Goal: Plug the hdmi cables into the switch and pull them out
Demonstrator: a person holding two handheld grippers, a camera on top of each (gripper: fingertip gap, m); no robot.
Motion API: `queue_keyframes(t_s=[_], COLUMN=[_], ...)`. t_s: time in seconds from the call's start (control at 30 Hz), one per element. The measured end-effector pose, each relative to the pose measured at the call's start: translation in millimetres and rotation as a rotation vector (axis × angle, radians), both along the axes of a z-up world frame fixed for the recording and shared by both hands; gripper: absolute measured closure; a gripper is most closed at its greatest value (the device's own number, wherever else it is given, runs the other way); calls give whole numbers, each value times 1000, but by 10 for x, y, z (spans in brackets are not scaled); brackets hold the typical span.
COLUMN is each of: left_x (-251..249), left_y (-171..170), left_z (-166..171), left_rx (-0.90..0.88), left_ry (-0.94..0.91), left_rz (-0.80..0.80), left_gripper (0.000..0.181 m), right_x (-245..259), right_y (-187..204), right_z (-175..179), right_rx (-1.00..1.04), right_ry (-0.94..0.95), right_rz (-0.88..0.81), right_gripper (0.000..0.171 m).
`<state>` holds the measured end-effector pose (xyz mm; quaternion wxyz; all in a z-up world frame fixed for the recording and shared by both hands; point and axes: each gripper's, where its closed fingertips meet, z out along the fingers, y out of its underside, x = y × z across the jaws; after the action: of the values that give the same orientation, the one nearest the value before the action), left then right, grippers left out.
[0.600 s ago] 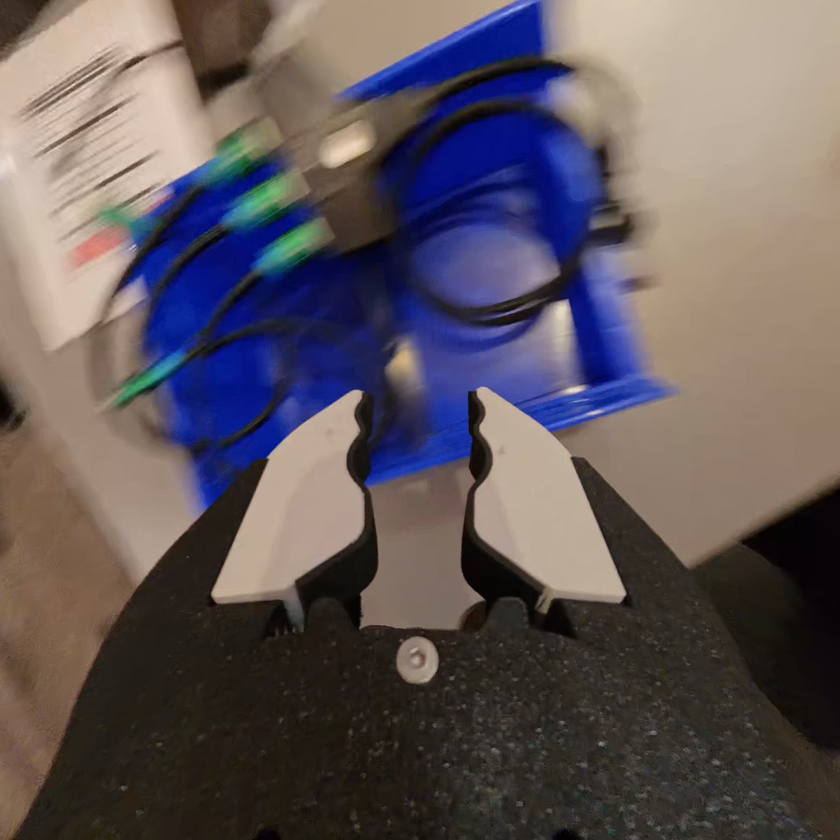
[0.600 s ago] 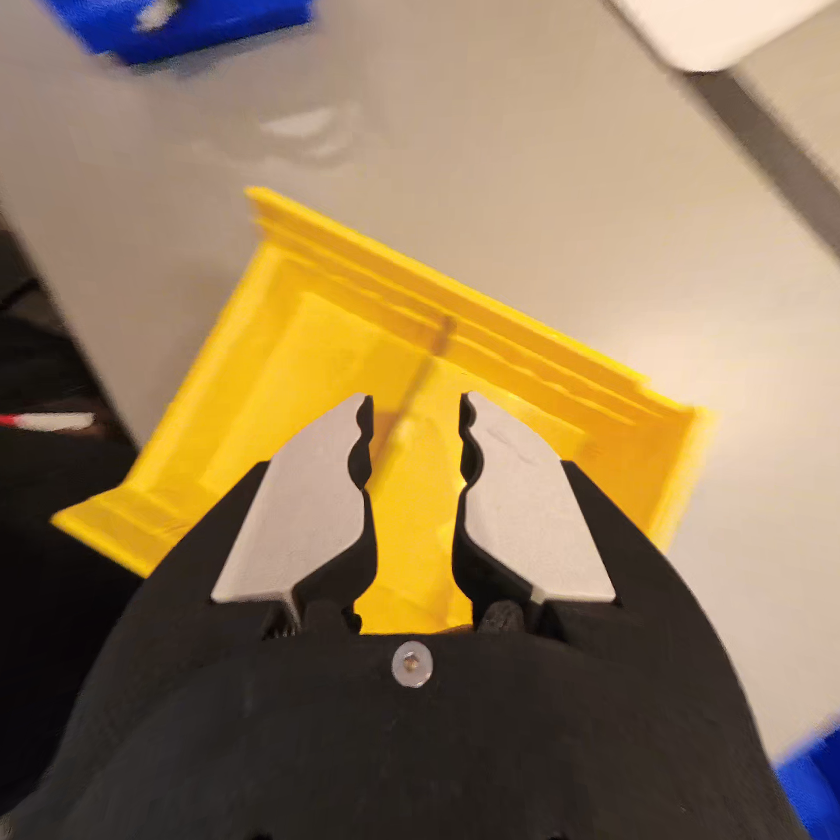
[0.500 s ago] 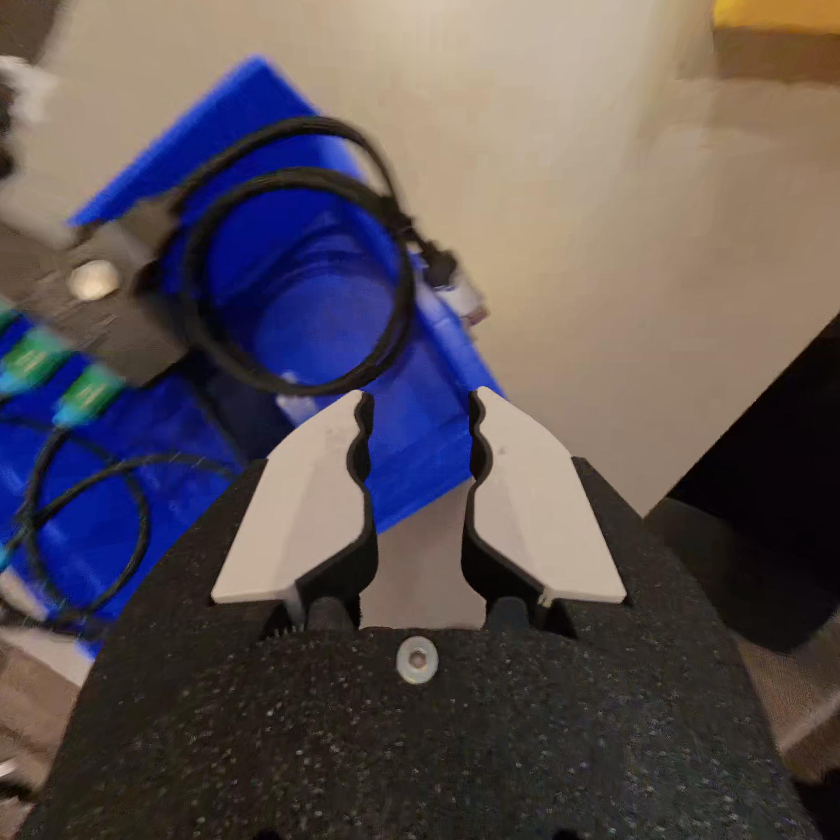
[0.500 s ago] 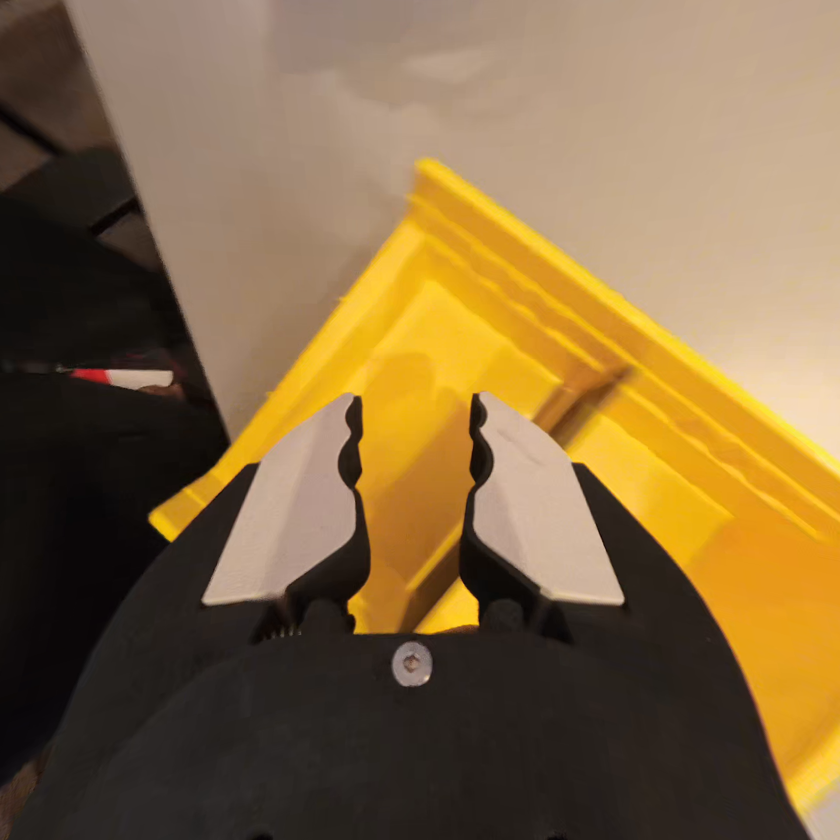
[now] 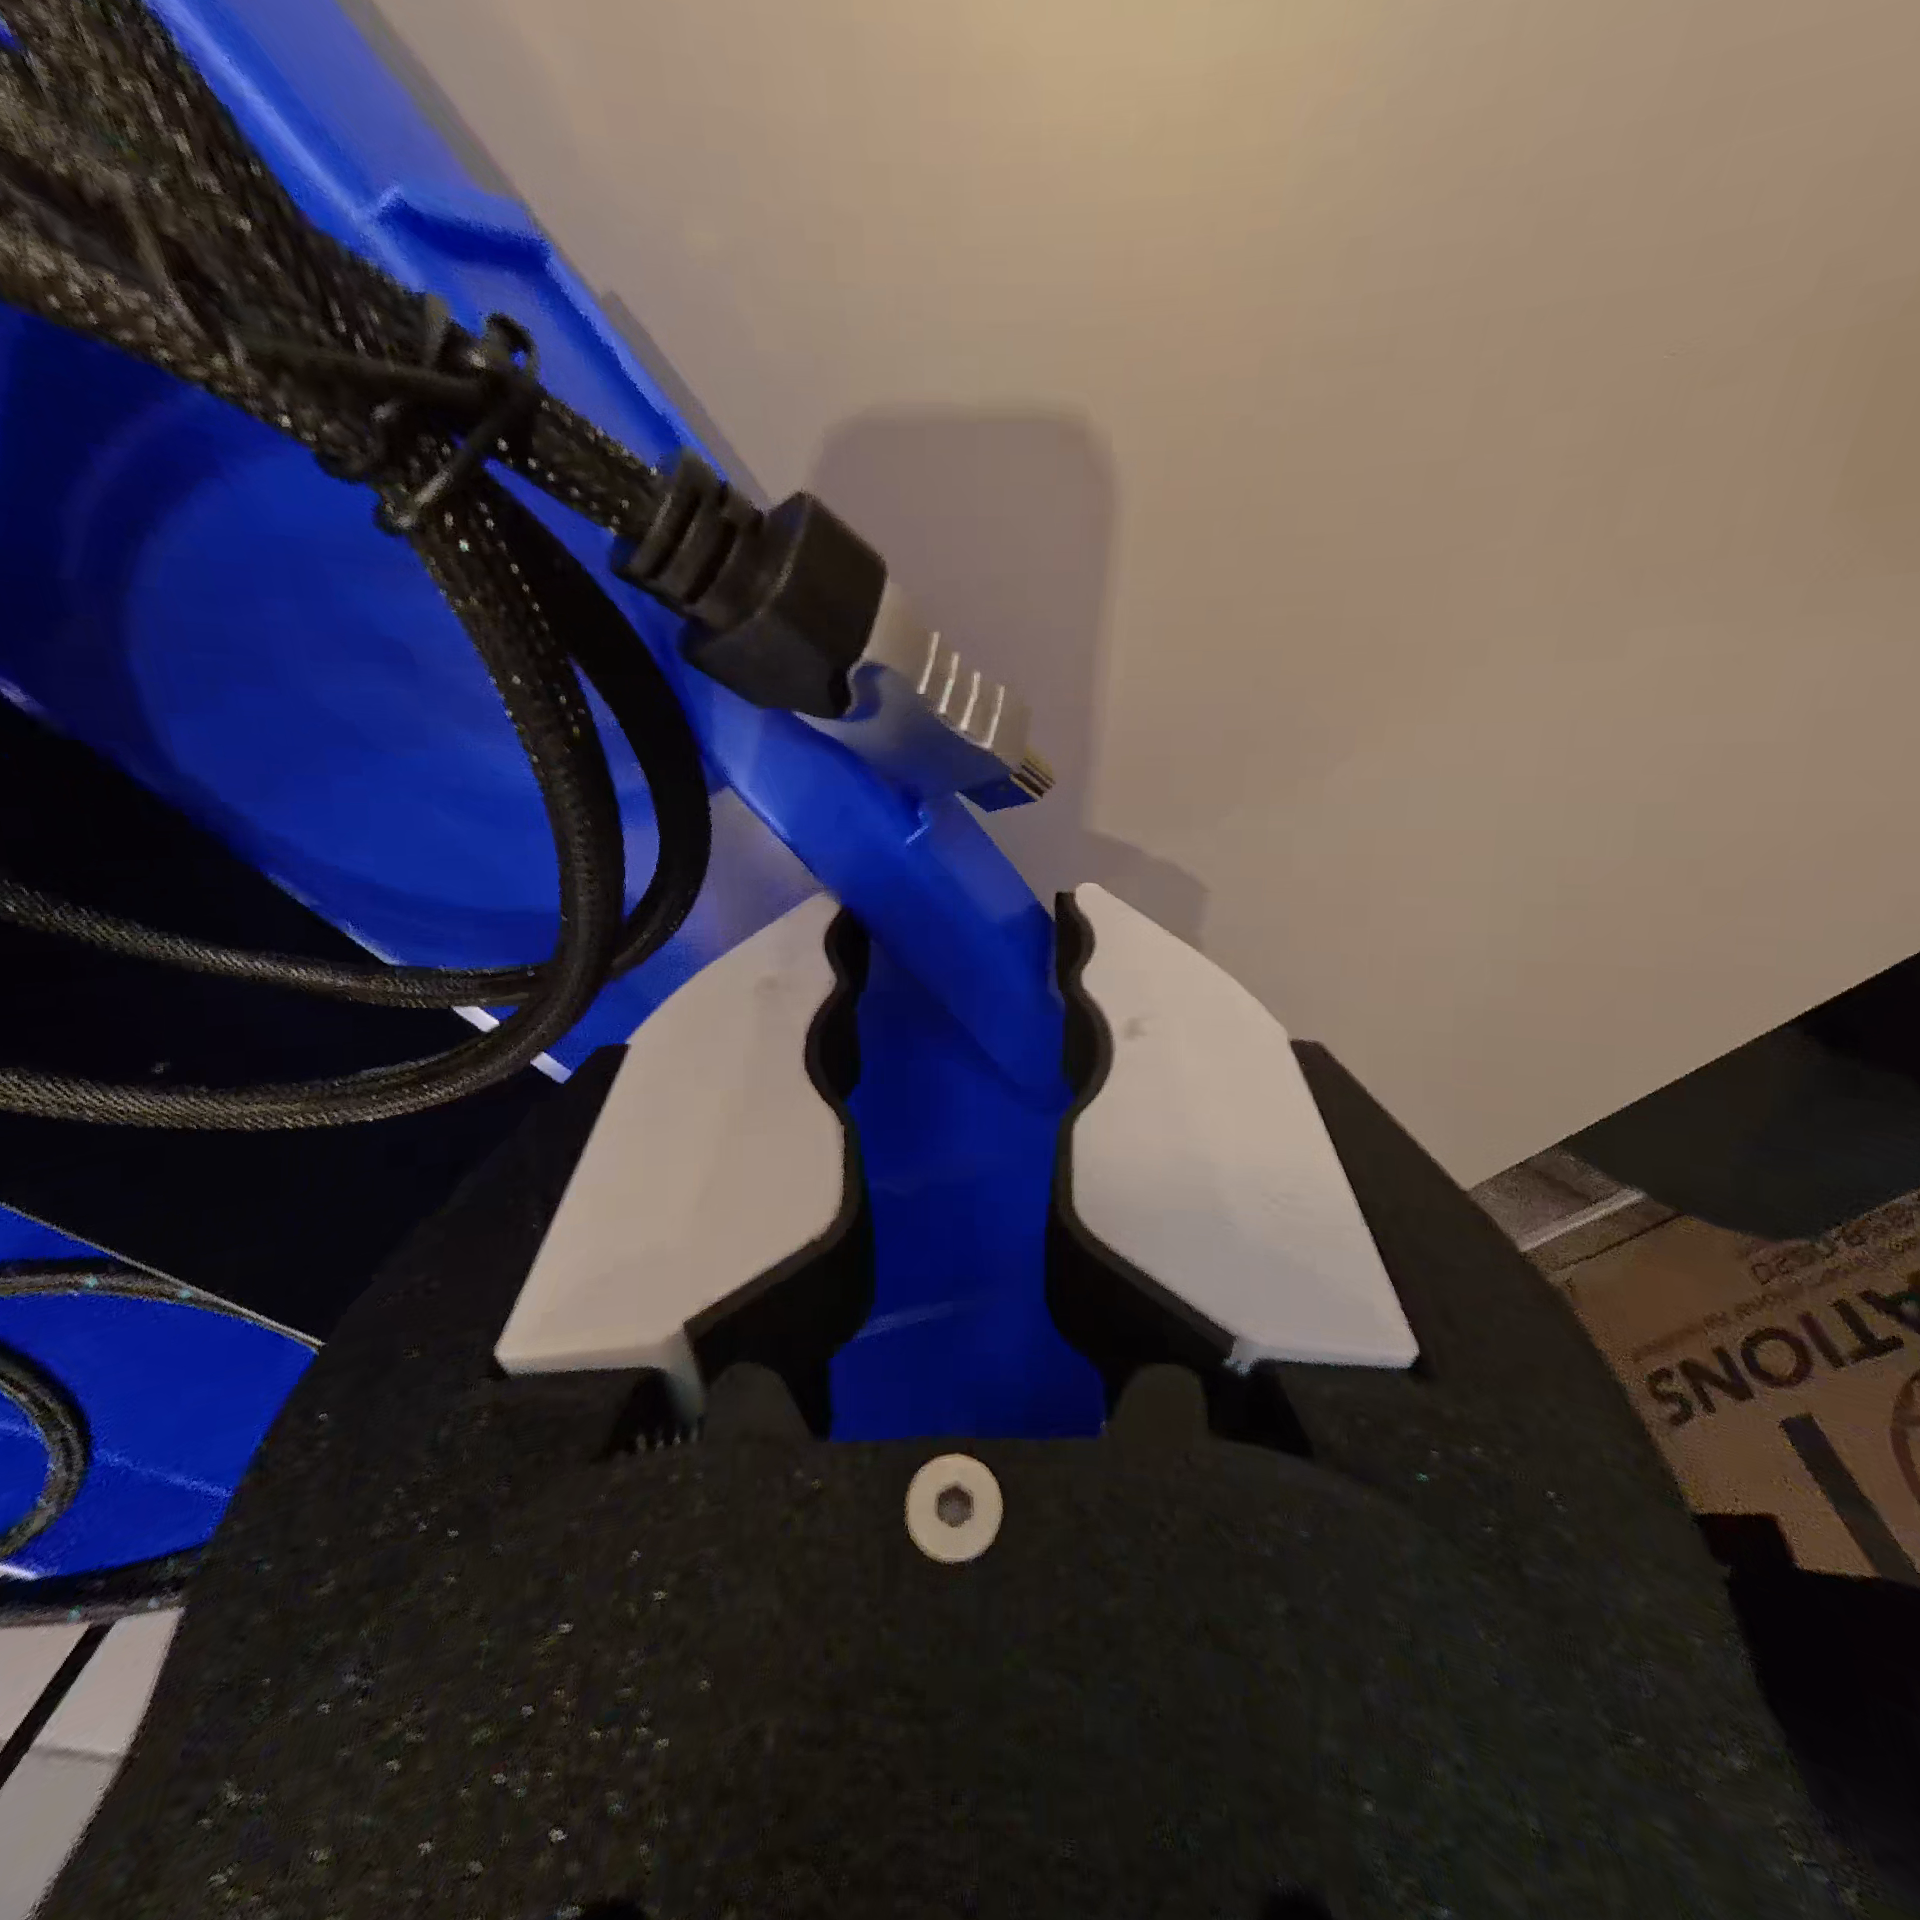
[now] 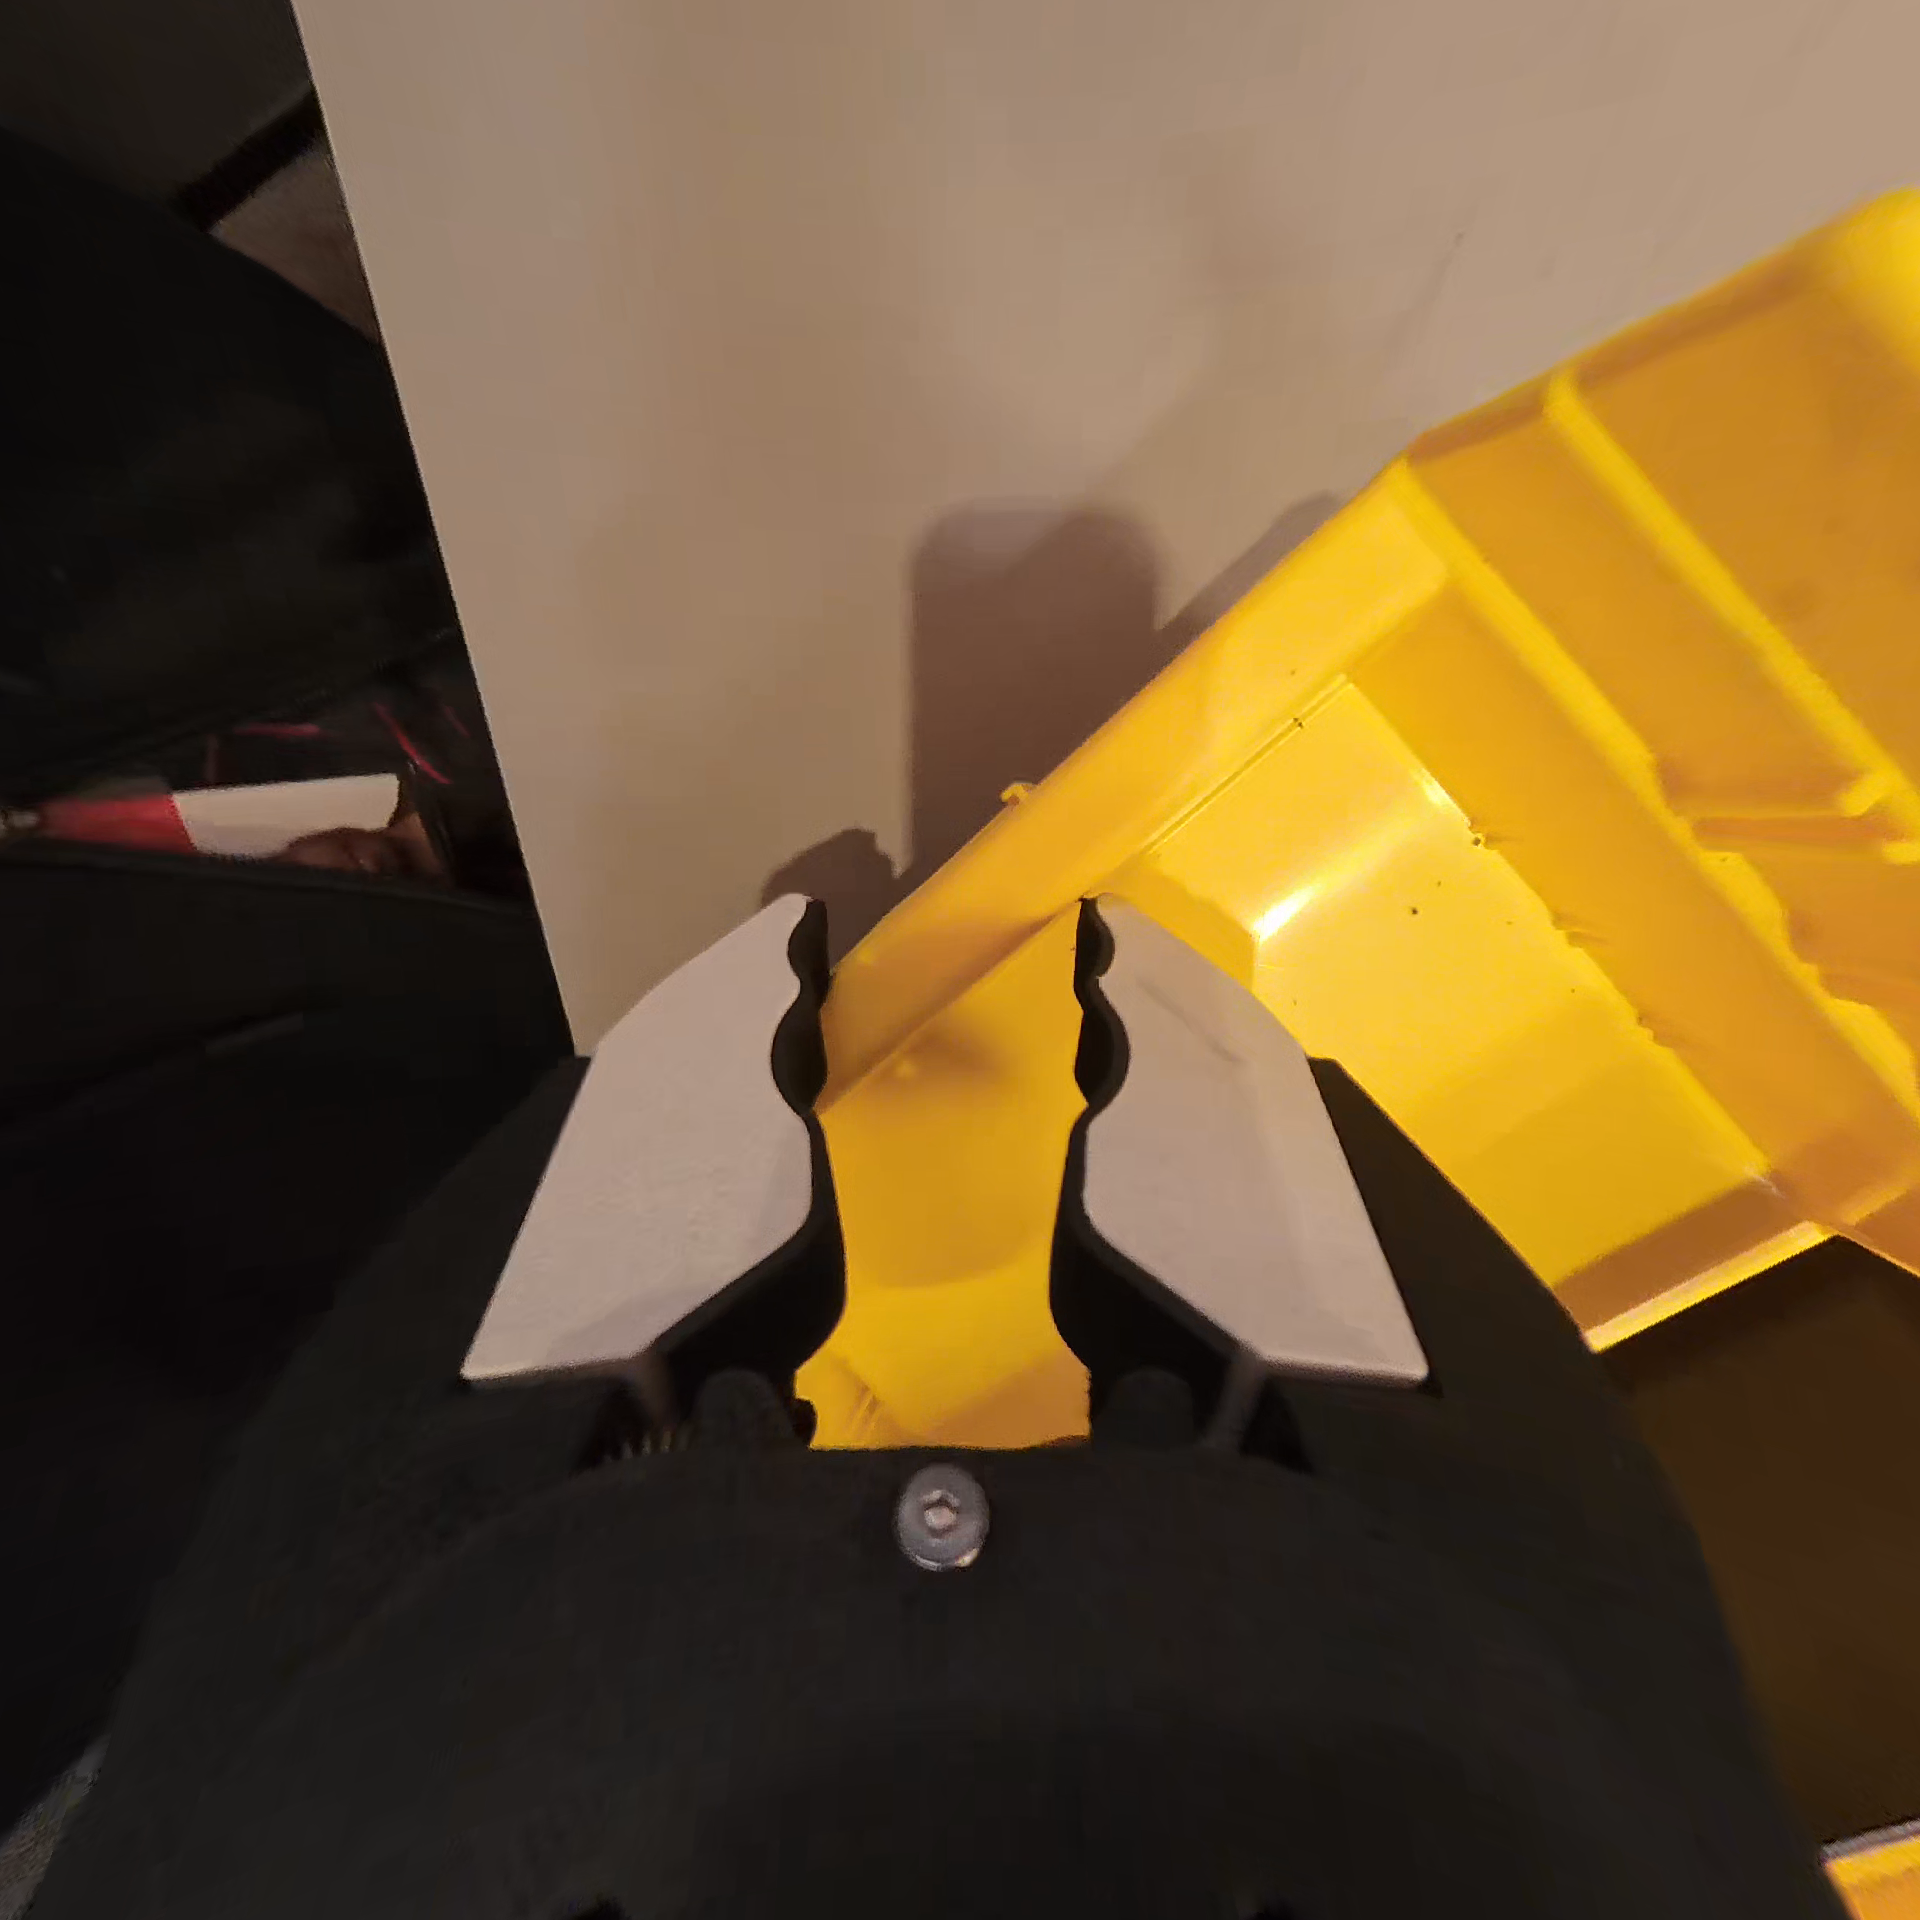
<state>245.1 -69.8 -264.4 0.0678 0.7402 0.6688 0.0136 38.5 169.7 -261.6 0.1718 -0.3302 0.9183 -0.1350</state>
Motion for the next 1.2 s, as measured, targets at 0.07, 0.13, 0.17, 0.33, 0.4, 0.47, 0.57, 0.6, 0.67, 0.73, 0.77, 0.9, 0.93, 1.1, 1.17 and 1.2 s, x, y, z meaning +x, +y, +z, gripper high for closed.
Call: queue_keyframes(t_s=[0.07,0.13,0.17,0.33,0.4,0.47,0.57,0.6,0.67,0.73,0.77,0.9,0.93,1.1,1.17,1.2], left_x=[192,436,582,1150,1111,874,407,301,137,7,-15,99,151,321,460,542], left_y=[-29,-53,-73,-238,-238,-177,-94,-75,-62,-90,-134,-291,-317,-344,-367,-382], left_z=[-3,-7,-8,207,464,722,869,834,726,633,583,264,181,89,88,87], left_rx=[2,26,38,24,-20,-71,-144,-160,-204,-256,-282,-294,-289,-276,-279,-283], left_ry=[-24,-50,-71,-100,-3,158,371,395,426,467,473,399,372,381,354,339], left_rz=[-18,-24,-16,97,96,23,-59,-60,-36,20,53,117,114,-29,-91,-128], left_gripper=[148,151,153,149,149,147,129,123,118,118,119,123,135,156,156,156], right_x=[-100,-239,-326,-851,-999,-1046,-1009,-991,-977,-1017,-1027,-1009,-1039,-1207,-1289,-1344], right_y=[83,177,222,387,407,387,327,312,283,258,251,330,367,542,616,660], right_z=[-1,1,2,20,71,165,261,262,249,247,250,191,156,50,49,48], right_rx=[7,18,25,36,17,-28,-99,-116,-144,-173,-183,-161,-142,-69,-58,-52], right_ry=[21,46,63,158,174,153,117,114,127,174,191,256,286,324,321,325], right_rz=[33,53,54,-22,-71,-115,-171,-188,-227,-277,-294,-262,-246,-192,-170,-157], right_gripper=[126,128,130,135,133,129,126,125,124,123,123,129,137,149,149,149])
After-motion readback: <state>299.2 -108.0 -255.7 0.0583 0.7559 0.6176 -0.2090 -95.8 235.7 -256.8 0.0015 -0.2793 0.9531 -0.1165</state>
